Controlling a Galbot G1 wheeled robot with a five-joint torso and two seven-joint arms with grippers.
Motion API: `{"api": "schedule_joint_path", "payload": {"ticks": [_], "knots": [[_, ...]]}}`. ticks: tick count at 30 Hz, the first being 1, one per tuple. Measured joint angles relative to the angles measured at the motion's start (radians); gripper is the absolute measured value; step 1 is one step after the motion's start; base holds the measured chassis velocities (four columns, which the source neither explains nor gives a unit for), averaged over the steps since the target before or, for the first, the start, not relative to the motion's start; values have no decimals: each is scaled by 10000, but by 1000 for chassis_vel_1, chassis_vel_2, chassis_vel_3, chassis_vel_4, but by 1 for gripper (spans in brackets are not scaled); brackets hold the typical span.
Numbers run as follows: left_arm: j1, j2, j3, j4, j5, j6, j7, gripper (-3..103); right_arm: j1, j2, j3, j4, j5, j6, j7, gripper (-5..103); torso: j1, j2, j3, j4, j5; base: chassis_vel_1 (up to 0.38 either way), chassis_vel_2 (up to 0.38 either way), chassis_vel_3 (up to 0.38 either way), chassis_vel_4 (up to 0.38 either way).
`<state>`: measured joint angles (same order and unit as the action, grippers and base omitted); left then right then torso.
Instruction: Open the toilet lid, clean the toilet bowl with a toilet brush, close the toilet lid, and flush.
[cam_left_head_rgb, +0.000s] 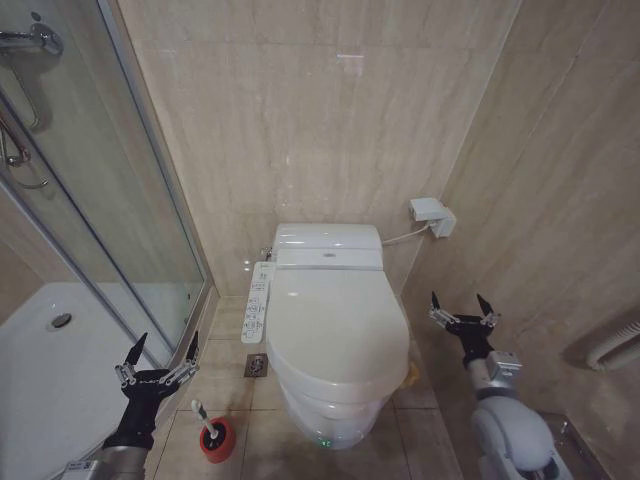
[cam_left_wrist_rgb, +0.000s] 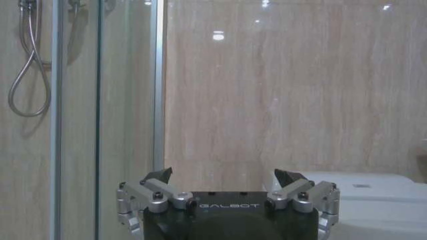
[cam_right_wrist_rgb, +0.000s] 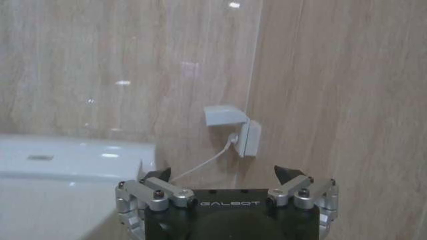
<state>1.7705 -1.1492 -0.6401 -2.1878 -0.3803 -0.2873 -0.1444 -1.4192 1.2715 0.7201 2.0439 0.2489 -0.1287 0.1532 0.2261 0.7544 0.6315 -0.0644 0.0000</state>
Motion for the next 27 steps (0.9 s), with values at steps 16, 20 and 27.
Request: {"api": "schedule_joint_path", "payload": {"ticks": [16,20,27], "knots": [[0,0,0,0,0,0,0,100,-199,651,-113,607,729,-34,-74,100,0,0,0,5,-1,0,0,0,0],[0,0,0,0,0,0,0,100,-335,706,-193,656,734,180,-74,100,0,0,0,4,0,0,0,0,0],[0,0,0,0,0,0,0,100,-522,850,-301,905,556,260,-58,100,0,0,0,4,-1,0,0,0,0]]}}
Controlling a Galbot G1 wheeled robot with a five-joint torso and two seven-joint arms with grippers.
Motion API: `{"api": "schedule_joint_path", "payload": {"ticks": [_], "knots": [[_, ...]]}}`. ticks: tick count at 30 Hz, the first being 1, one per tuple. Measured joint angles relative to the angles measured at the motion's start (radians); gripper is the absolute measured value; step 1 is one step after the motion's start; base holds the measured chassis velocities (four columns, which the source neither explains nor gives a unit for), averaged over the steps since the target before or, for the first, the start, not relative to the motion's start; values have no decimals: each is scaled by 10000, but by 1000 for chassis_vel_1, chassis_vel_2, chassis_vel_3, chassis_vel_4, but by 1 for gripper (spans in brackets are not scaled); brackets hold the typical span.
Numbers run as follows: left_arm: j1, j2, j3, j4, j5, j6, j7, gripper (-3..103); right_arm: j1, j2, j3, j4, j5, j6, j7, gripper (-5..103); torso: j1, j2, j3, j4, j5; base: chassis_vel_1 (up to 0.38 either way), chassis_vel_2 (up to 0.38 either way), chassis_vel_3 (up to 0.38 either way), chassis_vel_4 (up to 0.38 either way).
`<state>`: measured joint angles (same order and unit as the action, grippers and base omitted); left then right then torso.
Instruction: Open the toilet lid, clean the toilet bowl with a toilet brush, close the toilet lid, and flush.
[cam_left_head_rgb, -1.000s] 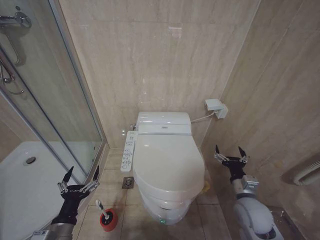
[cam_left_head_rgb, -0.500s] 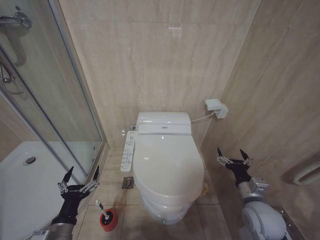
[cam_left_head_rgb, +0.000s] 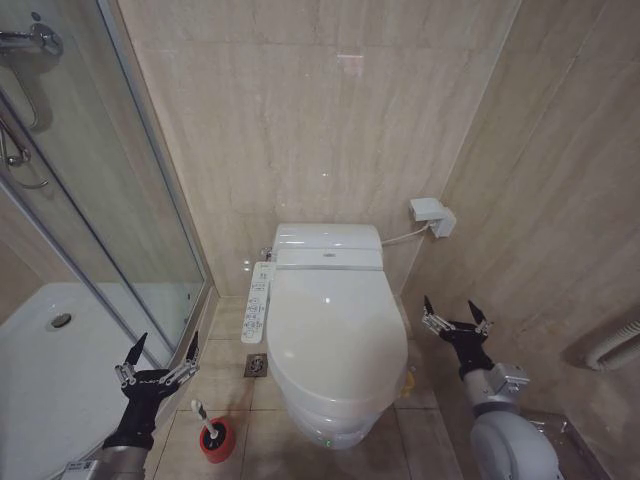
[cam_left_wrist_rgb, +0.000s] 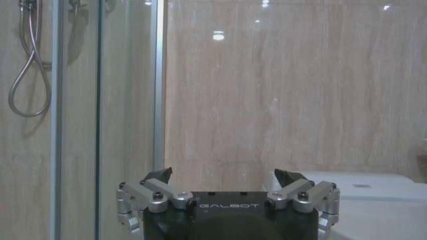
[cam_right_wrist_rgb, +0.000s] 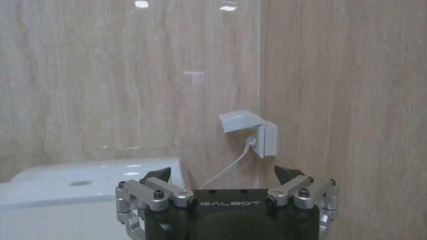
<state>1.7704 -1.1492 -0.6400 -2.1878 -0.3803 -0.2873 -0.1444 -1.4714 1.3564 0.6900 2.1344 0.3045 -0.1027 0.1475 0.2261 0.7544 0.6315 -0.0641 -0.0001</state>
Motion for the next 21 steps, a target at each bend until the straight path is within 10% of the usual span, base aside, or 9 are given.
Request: {"api": "schedule_joint_path", "payload": {"ticks": [21], "knots": [[0,0,0,0,0,0,0,100,-433,253,-271,589,-213,97,87,100,0,0,0,0,0,0,0,0,0]]}}
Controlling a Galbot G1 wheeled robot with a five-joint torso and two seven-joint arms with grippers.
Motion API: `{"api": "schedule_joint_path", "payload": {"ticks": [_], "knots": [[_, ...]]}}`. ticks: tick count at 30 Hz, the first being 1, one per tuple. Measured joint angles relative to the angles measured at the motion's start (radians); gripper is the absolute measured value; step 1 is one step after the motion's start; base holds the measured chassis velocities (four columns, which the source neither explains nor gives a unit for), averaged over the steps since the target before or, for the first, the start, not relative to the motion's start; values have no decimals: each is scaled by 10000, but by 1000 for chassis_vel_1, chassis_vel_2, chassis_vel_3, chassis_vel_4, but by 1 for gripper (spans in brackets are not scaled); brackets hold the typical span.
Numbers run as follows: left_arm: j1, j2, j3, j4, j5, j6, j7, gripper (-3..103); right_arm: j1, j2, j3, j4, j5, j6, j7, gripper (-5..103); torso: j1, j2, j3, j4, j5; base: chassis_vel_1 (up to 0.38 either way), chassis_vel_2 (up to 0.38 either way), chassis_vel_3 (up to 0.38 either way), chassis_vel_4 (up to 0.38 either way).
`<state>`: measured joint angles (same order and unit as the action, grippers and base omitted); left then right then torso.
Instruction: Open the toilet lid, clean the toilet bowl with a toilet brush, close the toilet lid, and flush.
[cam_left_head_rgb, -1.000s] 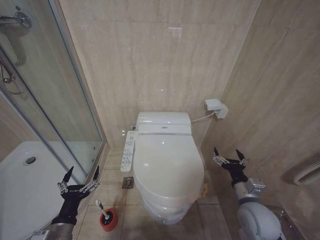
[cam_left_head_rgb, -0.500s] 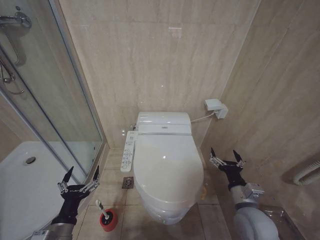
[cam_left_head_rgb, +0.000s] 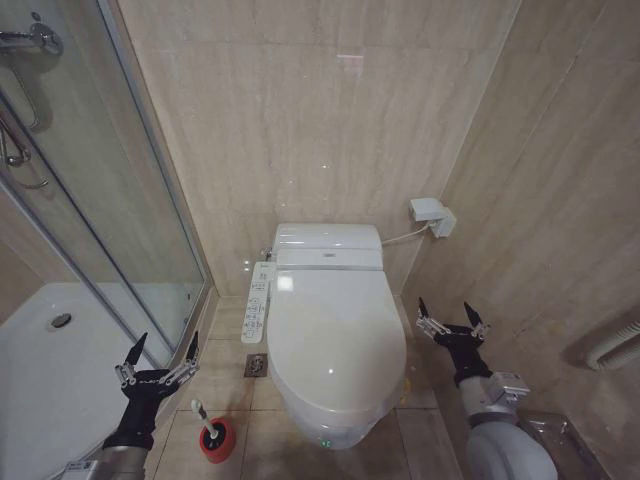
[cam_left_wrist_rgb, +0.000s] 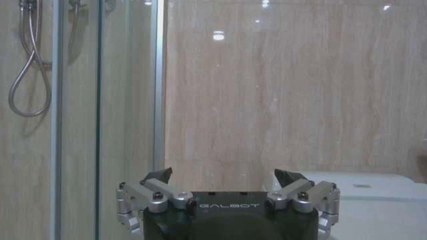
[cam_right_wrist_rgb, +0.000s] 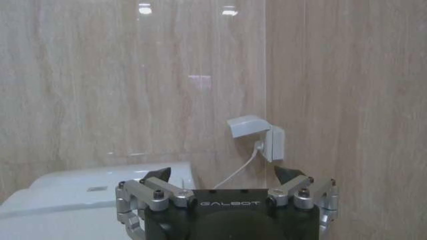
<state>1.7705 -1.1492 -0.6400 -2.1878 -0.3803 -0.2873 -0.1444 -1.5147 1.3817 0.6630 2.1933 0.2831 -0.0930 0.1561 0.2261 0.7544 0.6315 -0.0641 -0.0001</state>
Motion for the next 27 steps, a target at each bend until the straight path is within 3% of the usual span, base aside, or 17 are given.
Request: {"api": "schedule_joint_path", "payload": {"ticks": [27], "knots": [[0,0,0,0,0,0,0,100,-229,417,-77,376,-275,27,-94,100,0,0,0,0,1,0,0,0,0]]}}
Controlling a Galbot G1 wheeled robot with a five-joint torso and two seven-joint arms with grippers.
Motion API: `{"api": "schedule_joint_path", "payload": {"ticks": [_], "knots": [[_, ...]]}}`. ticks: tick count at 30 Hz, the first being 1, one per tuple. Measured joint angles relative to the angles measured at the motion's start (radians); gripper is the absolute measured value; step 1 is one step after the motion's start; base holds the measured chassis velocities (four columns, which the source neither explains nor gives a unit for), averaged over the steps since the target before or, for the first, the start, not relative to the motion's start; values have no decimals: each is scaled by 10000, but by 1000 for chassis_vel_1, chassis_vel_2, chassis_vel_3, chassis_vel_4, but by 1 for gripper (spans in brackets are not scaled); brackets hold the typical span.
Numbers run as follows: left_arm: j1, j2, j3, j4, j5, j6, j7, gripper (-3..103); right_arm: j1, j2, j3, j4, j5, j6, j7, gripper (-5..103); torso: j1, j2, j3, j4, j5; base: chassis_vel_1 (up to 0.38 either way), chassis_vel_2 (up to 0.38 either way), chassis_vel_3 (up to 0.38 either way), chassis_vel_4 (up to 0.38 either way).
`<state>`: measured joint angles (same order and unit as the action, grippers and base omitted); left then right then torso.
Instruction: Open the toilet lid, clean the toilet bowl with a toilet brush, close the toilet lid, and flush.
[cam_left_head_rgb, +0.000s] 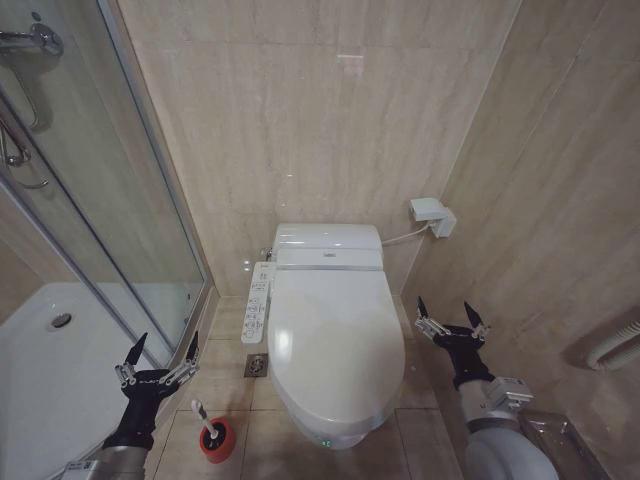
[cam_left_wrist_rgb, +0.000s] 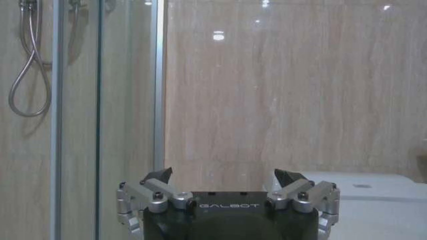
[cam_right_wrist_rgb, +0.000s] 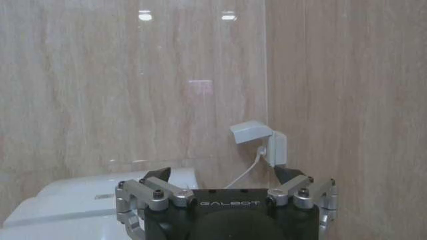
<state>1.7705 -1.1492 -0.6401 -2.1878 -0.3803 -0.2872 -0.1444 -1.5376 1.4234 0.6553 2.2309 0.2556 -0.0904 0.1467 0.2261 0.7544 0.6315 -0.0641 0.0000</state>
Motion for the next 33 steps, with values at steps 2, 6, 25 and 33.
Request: {"api": "schedule_joint_path", "payload": {"ticks": [2,6,25,33], "knots": [[0,0,0,0,0,0,0,100,0,40,-4,0,-30,-39,-19,100,0,0,0,0,0,0,0,0,0],[0,0,1,0,0,0,0,100,0,73,-6,0,-54,-82,-39,100,0,0,0,0,0,0,0,0,0],[0,0,0,0,0,0,0,100,2,70,-2,-2,-57,-98,-46,100,0,0,0,0,0,0,0,0,0],[0,0,0,0,0,0,0,100,3,69,-2,-6,-54,-98,-45,100,0,0,0,0,0,0,0,0,0]]}}
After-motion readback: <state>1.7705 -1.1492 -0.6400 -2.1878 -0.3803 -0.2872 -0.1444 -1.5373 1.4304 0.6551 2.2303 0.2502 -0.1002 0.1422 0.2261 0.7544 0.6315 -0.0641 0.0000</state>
